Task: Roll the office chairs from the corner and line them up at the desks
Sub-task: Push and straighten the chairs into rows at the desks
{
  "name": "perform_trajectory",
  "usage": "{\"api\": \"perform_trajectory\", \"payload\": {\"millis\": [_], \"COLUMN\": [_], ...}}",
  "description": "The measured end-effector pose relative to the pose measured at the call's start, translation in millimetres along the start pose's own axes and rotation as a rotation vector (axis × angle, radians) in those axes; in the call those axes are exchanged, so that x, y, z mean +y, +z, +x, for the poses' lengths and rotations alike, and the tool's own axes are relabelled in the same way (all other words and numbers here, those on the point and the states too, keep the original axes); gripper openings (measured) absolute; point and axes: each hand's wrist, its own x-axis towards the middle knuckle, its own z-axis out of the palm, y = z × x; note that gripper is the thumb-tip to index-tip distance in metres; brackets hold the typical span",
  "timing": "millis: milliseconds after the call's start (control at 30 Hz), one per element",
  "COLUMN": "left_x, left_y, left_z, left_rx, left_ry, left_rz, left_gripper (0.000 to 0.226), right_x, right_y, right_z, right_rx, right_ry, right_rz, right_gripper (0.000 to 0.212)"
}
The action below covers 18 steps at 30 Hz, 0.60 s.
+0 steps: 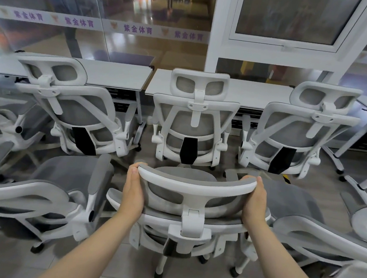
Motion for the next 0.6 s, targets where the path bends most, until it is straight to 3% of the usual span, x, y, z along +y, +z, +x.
{"api": "perform_trajectory", "payload": {"millis": [133, 300, 467, 600], "left_x": [10, 18, 18, 11], "left_y": [-11, -27, -28, -17], "left_z": [-7, -28, -65, -107], "left_rx": [-0.083, -0.179, -0.229, -0.257], "left_ry": [-0.025, 0.183, 0.458, 0.431], "left_rz": [0.030, 0.209, 0.401, 0.431], "left_gripper": [0.050, 0.050, 0.063, 0.061], "right_x": [-11, -12, 4, 12], "right_y": [-3, -24, -61, -98], "right_z": [-15, -58, -106, -132], "right_rx": [-0.046, -0.137, -0.188, -0.186], "right_ry": [-0.070, -0.258, -0.230, -0.234], "right_rz": [-0.121, -0.283, -0.499, -0.599], "right_gripper": [0.051, 0.039, 0.055, 0.055]}}
